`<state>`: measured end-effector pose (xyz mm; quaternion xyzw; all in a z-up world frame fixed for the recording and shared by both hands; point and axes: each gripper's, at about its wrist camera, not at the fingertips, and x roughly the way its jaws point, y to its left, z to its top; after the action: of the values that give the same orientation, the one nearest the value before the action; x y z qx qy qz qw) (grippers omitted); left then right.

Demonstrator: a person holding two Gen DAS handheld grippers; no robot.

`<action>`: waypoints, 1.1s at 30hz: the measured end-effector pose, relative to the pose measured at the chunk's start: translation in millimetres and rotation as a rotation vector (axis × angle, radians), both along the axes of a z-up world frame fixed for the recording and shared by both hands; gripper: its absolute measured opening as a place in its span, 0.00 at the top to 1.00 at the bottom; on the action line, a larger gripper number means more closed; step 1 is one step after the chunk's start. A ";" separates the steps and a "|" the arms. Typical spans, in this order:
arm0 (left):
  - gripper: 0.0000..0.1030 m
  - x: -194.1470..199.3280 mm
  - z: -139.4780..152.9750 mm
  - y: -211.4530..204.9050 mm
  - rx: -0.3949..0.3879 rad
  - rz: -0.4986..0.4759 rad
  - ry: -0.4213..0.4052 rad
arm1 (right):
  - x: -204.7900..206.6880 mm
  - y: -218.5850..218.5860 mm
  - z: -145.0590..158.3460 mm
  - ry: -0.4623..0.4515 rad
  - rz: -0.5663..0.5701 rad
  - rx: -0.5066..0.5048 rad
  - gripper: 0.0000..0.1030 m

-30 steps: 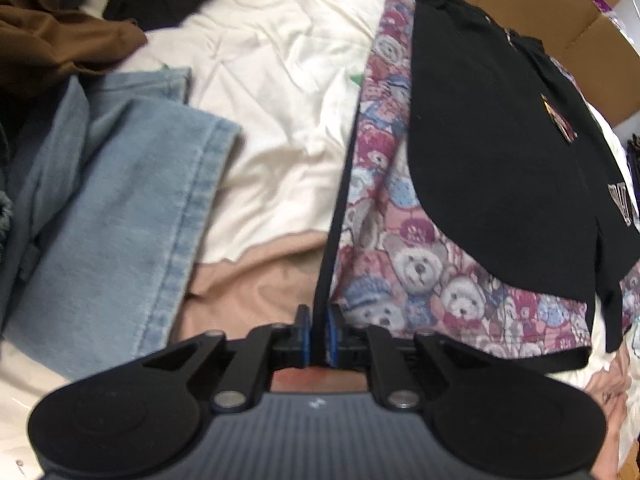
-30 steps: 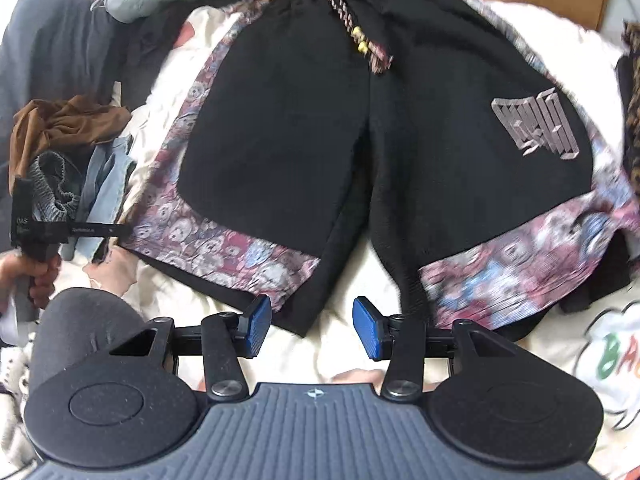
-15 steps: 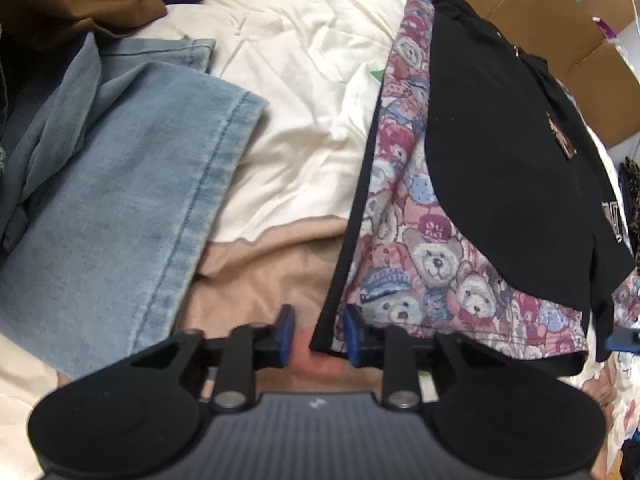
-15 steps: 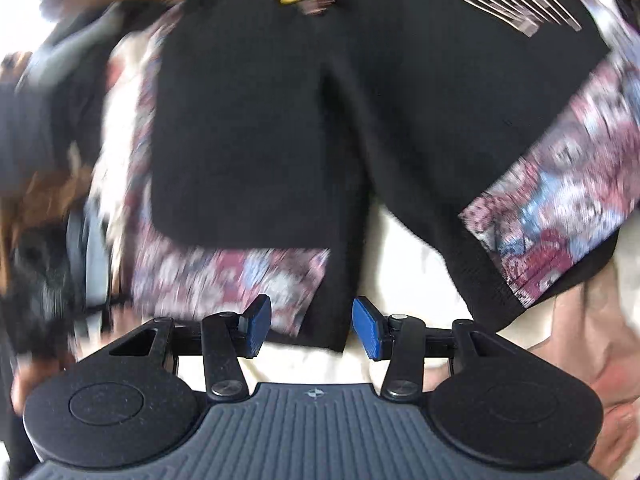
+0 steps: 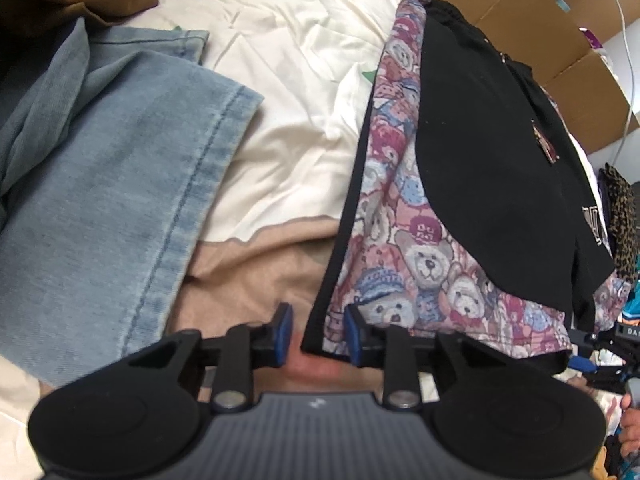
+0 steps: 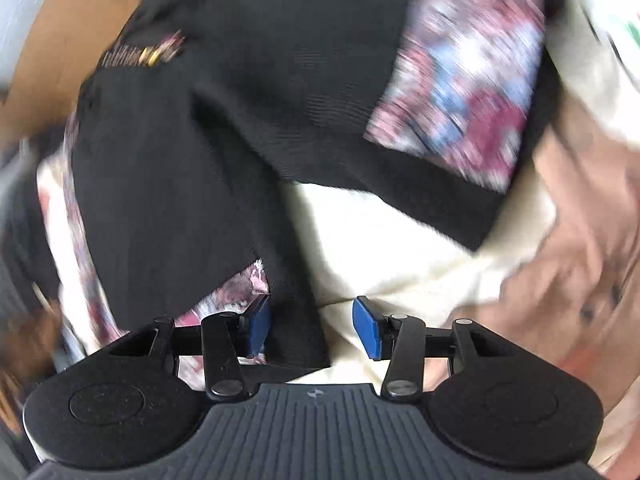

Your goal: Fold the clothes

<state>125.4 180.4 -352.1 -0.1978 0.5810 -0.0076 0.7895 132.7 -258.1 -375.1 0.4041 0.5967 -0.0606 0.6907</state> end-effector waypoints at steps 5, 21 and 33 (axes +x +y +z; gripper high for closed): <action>0.93 -4.2 4.3 11.6 -0.045 0.004 -0.007 | -24.8 -2.1 -10.3 -0.009 -0.105 0.129 0.50; 0.94 1.6 6.1 15.3 -0.008 0.006 -0.009 | -33.3 -5.0 -6.1 -0.057 -0.043 0.017 0.99; 0.65 13.3 15.6 14.7 0.165 -0.018 0.013 | -11.5 -6.2 9.2 0.010 0.019 -0.078 0.75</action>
<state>138.7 195.0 -336.4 -0.1270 0.5866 0.0346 0.7991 121.1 -264.2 -365.8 0.3710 0.6011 -0.0794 0.7034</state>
